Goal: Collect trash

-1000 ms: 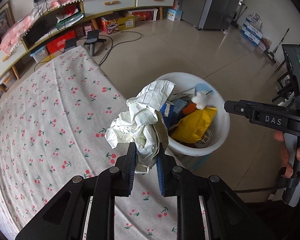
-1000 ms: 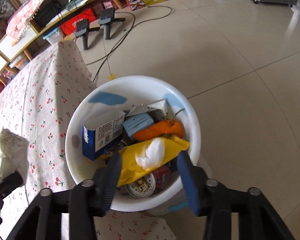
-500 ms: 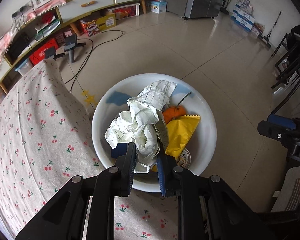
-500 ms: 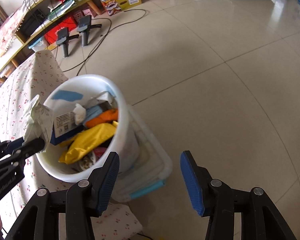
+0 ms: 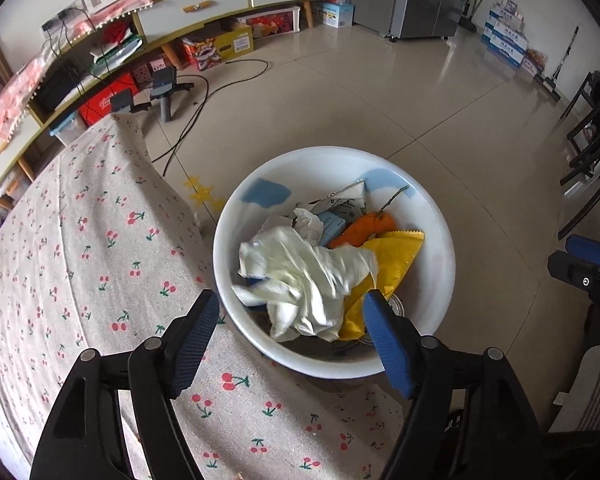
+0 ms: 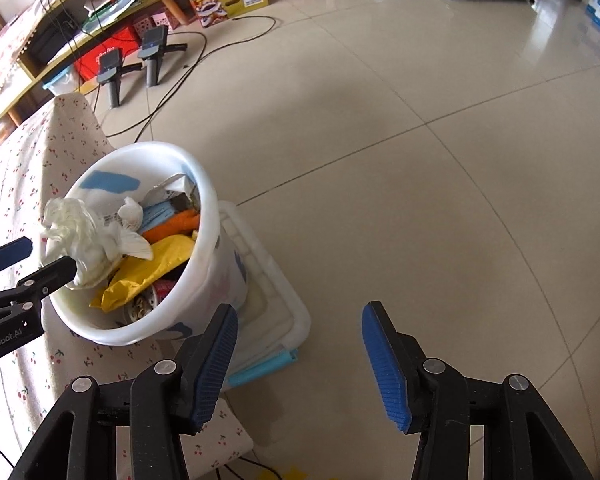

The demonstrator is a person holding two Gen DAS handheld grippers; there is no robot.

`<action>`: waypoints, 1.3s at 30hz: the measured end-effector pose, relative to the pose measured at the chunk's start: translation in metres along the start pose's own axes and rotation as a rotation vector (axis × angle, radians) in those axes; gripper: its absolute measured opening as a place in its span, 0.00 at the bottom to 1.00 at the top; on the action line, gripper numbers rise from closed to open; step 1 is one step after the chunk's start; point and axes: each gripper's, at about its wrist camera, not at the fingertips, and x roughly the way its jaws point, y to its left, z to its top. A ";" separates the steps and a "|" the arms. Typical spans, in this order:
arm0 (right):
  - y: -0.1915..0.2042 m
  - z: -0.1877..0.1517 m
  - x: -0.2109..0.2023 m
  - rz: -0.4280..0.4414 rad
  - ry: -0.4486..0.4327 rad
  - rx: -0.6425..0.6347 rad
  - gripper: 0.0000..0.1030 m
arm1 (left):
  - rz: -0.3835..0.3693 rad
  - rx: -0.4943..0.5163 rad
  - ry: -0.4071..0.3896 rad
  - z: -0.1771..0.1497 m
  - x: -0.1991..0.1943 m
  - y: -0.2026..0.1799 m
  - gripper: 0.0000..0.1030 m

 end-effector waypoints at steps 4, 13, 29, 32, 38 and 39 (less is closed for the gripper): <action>0.015 0.000 -0.004 0.013 -0.014 -0.021 0.61 | 0.015 -0.017 -0.009 -0.013 -0.017 0.016 0.93; 0.070 -0.009 -0.012 0.032 -0.030 -0.148 0.67 | 0.054 -0.081 -0.041 -0.059 -0.059 0.072 0.96; 0.191 -0.062 -0.045 0.109 -0.118 -0.415 0.76 | 0.137 -0.268 -0.132 -0.160 -0.134 0.149 1.00; 0.212 -0.074 -0.045 0.124 -0.127 -0.440 0.78 | 0.148 -0.307 -0.158 -0.175 -0.145 0.156 1.00; 0.238 -0.094 -0.043 0.125 -0.163 -0.424 0.80 | 0.175 -0.416 -0.232 -0.207 -0.166 0.171 1.00; 0.241 -0.099 -0.044 0.127 -0.168 -0.413 0.81 | 0.186 -0.432 -0.241 -0.211 -0.167 0.173 1.00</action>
